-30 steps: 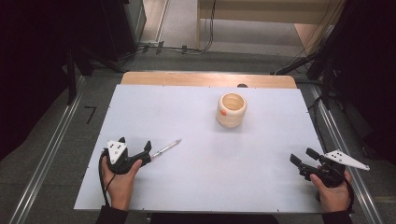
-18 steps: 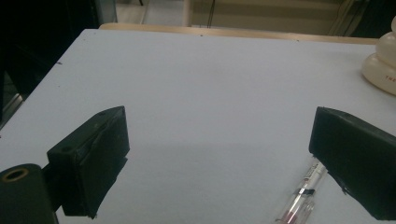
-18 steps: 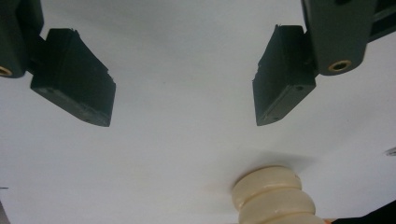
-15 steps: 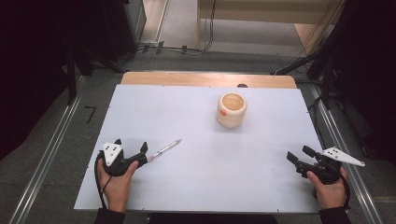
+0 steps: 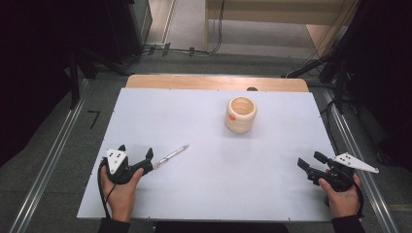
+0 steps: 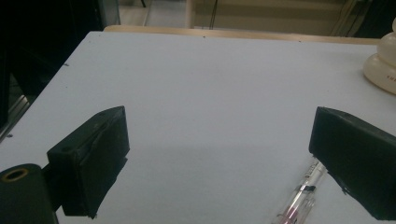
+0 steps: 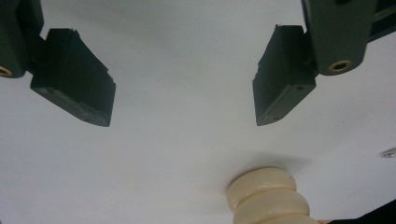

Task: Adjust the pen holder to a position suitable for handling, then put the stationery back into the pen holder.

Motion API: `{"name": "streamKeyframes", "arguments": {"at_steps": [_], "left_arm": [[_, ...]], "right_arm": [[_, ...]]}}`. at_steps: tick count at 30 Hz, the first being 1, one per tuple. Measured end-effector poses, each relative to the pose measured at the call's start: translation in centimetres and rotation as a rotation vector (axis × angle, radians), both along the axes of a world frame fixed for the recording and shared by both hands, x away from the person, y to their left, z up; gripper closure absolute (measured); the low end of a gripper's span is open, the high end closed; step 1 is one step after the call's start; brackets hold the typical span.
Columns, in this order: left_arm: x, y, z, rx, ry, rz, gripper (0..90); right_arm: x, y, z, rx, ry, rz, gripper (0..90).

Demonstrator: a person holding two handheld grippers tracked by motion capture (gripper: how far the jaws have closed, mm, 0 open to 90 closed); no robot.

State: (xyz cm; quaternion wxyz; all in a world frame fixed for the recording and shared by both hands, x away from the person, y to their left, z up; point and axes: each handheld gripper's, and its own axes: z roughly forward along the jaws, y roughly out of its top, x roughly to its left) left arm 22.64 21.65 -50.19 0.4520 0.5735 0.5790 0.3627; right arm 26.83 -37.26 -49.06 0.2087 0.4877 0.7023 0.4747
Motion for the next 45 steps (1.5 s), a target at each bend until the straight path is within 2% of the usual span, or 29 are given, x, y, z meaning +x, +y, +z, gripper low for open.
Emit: {"name": "streamKeyframes", "arguments": {"at_steps": [25, 41, 45], "left_arm": [[0.0, 0.0, 0.0, -0.004, 0.004, -0.009, 5.5], [0.5, -1.4, 0.4, 0.004, 0.009, -0.072, 6.7], [0.6, -1.5, 0.4, 0.011, 0.025, -0.088, 6.8]], "right_arm": [[0.1, 0.1, 0.0, 0.002, -0.001, -0.001, 19.8], [-0.4, -0.2, 0.0, -0.011, -0.002, -0.006, 19.8], [-0.4, -0.3, -0.1, -0.012, -0.003, -0.008, 19.8]]}}
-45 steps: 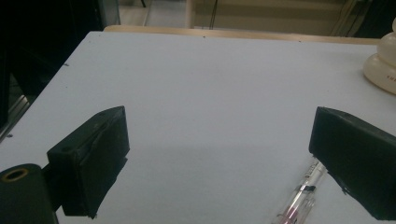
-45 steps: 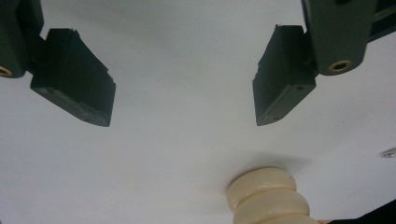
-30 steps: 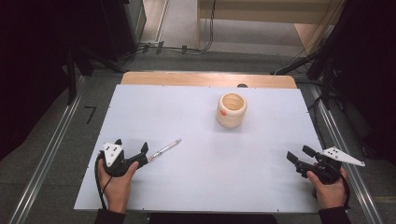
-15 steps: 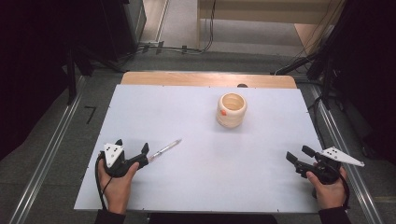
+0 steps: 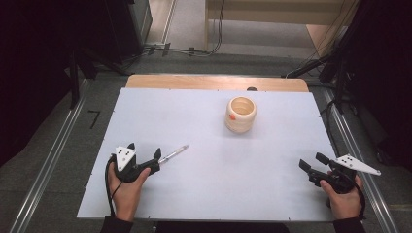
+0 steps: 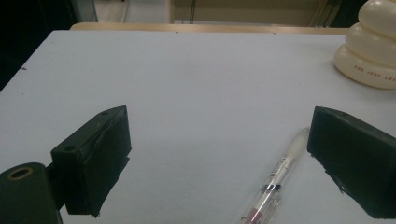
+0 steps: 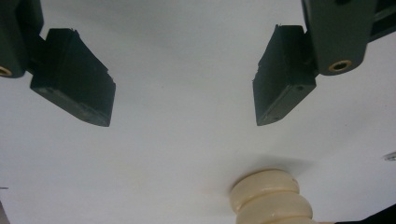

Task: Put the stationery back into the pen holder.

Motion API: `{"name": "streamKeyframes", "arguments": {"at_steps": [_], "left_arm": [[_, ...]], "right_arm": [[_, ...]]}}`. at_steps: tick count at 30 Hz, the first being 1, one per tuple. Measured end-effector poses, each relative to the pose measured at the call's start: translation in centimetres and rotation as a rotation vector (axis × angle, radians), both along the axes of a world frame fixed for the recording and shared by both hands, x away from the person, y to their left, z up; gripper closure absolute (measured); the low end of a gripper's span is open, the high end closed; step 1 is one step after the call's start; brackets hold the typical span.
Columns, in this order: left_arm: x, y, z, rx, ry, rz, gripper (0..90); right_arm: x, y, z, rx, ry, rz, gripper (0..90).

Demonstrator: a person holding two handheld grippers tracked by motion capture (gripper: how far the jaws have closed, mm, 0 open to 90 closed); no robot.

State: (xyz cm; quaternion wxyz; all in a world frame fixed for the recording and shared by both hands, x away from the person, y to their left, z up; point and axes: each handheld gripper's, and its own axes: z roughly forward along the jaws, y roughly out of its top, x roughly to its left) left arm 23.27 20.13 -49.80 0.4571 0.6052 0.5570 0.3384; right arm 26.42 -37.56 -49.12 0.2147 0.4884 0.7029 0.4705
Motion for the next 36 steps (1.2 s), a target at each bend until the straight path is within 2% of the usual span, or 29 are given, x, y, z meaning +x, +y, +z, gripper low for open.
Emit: {"name": "streamKeyframes", "arguments": {"at_steps": [3, 7, 12, 36], "left_arm": [[0.1, -0.2, 0.1, 0.003, -0.003, -0.006, 6.8], [0.3, -0.6, 0.1, 0.006, 0.021, -0.039, 8.1], [0.4, -0.9, 0.0, 0.012, 0.029, -0.055, 8.2], [1.5, -1.9, 0.0, 0.031, 0.056, -0.099, 12.7]], "right_arm": [[0.0, 0.0, 0.0, 0.0, 0.002, -0.001, 19.8], [0.0, 0.1, 0.0, 0.0, 0.003, 0.001, 19.8], [0.0, 0.1, 0.0, 0.0, 0.004, 0.003, 19.8], [0.1, 0.1, -0.1, -0.007, 0.01, 0.007, 19.8]]}}
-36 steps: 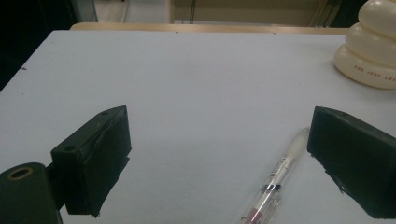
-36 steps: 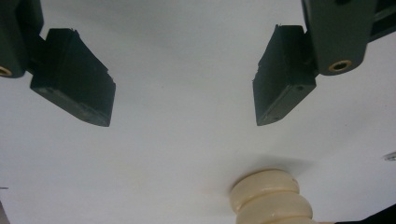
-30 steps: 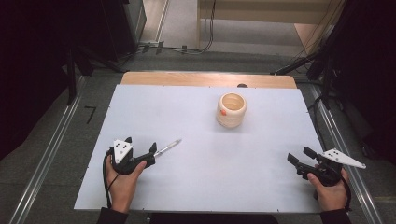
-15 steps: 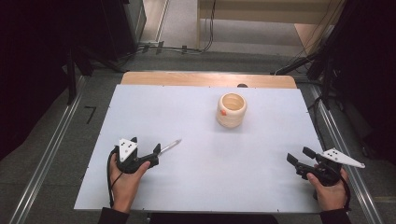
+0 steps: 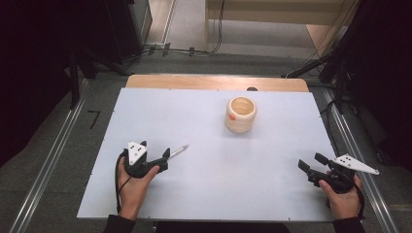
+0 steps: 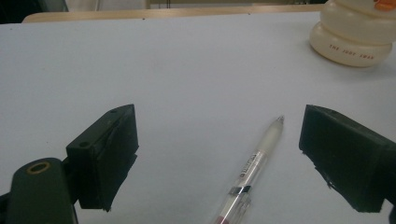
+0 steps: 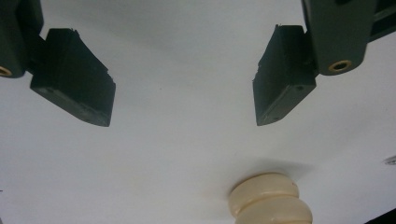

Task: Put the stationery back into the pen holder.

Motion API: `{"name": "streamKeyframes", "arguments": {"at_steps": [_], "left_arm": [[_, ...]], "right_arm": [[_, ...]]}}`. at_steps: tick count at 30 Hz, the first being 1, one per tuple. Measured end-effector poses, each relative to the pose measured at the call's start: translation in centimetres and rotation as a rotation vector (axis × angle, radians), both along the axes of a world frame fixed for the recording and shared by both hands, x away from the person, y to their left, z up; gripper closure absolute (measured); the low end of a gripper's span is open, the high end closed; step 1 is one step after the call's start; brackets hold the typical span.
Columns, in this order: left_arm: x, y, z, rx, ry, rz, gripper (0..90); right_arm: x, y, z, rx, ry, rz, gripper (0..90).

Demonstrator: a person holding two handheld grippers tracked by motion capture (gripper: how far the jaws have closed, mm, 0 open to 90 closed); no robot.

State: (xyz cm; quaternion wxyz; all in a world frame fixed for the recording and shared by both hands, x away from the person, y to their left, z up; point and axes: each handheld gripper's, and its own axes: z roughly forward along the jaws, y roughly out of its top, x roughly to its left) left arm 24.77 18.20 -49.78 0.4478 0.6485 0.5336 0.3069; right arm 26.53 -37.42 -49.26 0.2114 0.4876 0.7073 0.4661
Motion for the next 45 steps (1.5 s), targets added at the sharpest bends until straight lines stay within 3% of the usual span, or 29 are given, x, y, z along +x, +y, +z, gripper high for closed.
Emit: {"name": "streamKeyframes", "arguments": {"at_steps": [31, 45], "left_arm": [[2.0, -2.0, -0.4, 0.061, 0.051, -0.081, 25.6], [3.3, -3.0, -0.9, 0.092, 0.101, -0.116, 30.0]], "right_arm": [[0.1, 0.2, -0.1, -0.006, 0.008, 0.011, 19.8], [0.1, 0.2, -0.2, -0.01, 0.008, 0.014, 19.8]]}}
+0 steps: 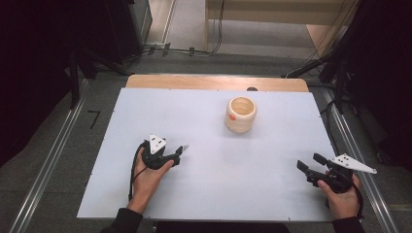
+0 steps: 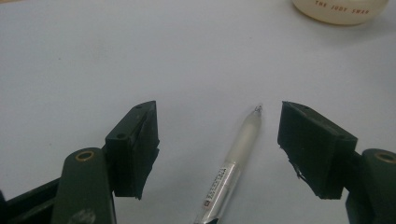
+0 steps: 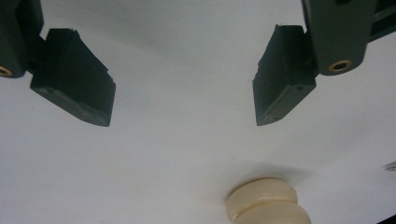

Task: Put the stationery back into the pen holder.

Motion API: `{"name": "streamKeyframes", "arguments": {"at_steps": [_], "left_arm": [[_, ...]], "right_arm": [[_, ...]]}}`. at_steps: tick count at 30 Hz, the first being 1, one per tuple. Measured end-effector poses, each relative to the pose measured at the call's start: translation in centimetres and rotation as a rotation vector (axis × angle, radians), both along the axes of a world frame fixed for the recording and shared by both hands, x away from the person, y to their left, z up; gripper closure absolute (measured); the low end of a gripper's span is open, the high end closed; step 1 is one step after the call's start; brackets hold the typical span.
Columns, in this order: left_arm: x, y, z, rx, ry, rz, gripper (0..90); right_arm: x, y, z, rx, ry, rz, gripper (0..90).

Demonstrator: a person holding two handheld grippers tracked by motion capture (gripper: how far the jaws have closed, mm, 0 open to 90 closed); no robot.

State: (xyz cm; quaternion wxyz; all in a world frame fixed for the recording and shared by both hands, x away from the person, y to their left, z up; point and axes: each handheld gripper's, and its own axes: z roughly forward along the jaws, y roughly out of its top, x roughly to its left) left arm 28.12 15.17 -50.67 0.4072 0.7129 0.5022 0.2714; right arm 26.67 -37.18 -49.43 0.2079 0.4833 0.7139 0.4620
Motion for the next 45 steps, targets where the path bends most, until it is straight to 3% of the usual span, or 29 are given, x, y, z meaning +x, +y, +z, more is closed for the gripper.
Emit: {"name": "streamKeyframes", "arguments": {"at_steps": [14, 21, 33, 45], "left_arm": [[0.8, -0.3, -0.1, 0.019, 0.026, -0.022, 39.2], [1.2, -0.5, -0.3, 0.037, 0.068, -0.057, 44.9], [1.9, -0.9, -0.4, 0.058, 0.104, -0.103, 60.1], [2.4, -0.9, -0.4, 0.077, 0.156, -0.159, 69.3]], "right_arm": [[0.0, 0.0, 0.0, -0.001, 0.001, 0.0, 19.8], [0.0, 0.0, 0.0, -0.002, 0.004, 0.0, 19.9], [0.0, -0.1, 0.0, -0.004, 0.005, 0.001, 20.0], [0.1, -0.1, -0.1, -0.006, 0.006, 0.002, 20.0]]}}
